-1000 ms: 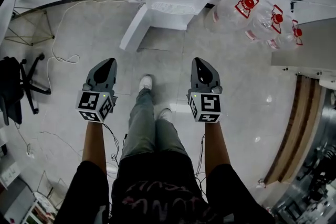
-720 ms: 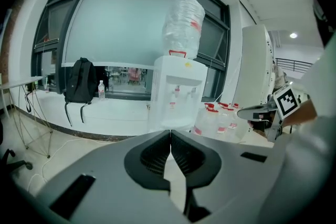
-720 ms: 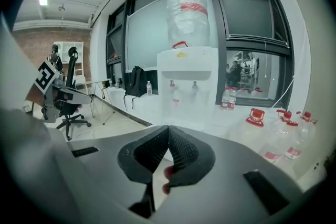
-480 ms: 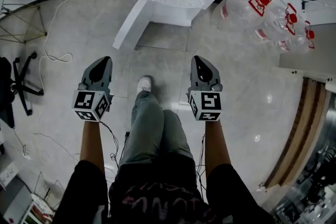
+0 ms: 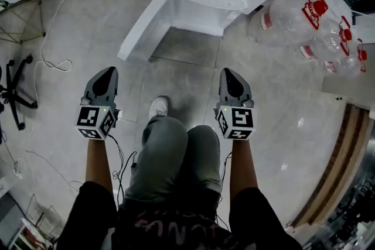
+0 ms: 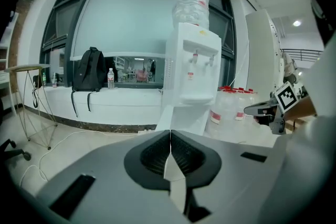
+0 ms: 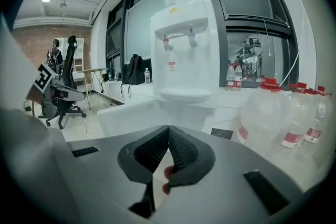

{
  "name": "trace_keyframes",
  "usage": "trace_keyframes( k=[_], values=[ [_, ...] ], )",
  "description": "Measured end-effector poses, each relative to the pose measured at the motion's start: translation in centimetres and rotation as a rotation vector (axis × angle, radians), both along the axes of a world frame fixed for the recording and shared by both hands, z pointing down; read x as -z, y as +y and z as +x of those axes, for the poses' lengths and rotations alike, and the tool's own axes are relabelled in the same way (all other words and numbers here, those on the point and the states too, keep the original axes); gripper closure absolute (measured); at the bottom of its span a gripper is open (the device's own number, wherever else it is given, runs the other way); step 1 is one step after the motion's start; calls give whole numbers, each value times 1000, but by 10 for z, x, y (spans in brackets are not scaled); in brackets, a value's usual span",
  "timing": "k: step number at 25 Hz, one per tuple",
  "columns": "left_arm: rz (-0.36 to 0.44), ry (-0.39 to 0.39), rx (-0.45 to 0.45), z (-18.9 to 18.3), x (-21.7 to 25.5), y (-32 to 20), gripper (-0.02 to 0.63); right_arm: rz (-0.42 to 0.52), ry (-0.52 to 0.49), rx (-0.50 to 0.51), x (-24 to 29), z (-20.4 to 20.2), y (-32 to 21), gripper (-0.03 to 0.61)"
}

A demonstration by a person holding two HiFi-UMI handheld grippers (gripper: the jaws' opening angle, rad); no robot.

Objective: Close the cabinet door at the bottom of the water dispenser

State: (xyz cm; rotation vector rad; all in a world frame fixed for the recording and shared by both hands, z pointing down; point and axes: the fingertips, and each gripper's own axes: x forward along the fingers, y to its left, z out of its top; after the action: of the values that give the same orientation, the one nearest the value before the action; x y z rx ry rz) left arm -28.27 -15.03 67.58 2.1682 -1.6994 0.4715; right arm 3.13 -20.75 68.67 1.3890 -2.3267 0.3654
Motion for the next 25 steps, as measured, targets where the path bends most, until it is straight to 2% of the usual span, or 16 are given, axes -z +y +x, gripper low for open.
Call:
trace_keyframes(
  k=[5,9,14,15,17,25],
  values=[
    [13,-18,18,-11,-59,-1,598,29,-13,-22,-50,6,-16,565],
    [6,-68,-10,-12,-110,-4,598,54,-11,-8,-90,10,-28,565],
    [14,-57,-29,-22,-155,-12,597,61,14,18,-134,17,-28,565],
    [14,-62,-40,-24,-160,-14,584,58,12,14,-142,21,-28,565],
    [10,-69,-72,-25,-171,-18,491,49,10,5,-157,28,-28,565],
    [8,-83,-221,-28,-190,-35,446,23,32,11,-193,37,-17,565]
  ],
)
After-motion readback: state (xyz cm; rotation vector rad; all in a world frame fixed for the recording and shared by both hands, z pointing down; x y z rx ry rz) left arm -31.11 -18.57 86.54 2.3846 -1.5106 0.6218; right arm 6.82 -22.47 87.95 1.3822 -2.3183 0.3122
